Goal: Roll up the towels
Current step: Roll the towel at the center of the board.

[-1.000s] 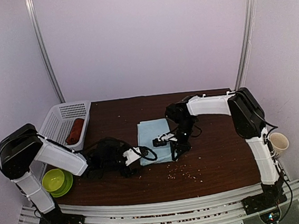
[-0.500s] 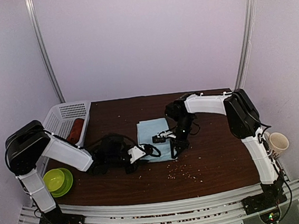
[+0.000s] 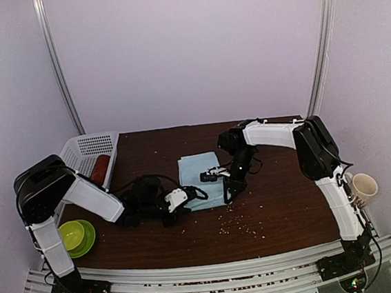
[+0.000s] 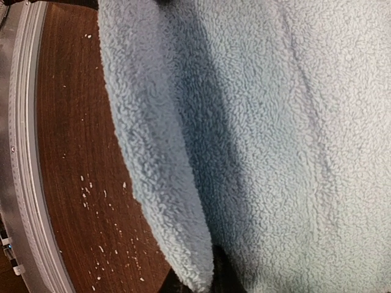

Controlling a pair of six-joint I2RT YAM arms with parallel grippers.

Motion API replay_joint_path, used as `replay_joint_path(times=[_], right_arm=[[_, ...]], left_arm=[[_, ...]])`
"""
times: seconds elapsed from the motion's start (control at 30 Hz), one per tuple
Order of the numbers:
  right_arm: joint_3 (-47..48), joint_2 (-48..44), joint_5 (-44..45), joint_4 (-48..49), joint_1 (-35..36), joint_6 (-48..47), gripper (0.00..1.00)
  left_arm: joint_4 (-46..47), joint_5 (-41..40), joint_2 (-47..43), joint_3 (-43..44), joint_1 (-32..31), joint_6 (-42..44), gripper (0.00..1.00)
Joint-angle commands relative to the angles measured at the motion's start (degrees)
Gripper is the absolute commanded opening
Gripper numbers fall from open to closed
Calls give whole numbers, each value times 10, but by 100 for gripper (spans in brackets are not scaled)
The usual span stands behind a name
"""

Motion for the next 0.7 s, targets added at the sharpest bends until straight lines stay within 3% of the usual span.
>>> replay_joint_path(times=[0.0, 0.17, 0.23, 0.37, 0.67], right_arm=[[18, 17, 3, 7, -10, 20, 16], [20, 20, -2, 12, -13, 32, 17], [24, 24, -4, 10, -15, 33, 11], [36, 36, -15, -22, -15, 20, 0], [7, 16, -44, -42, -18, 35, 0]], left_arm=[[8, 22, 18, 30, 9, -27, 19], [-4, 55, 31, 54, 20, -47, 12], [-2, 74, 32, 57, 24, -50, 0], [-13, 106, 32, 64, 26, -56, 0], [-43, 142, -5, 45, 25, -130, 0]])
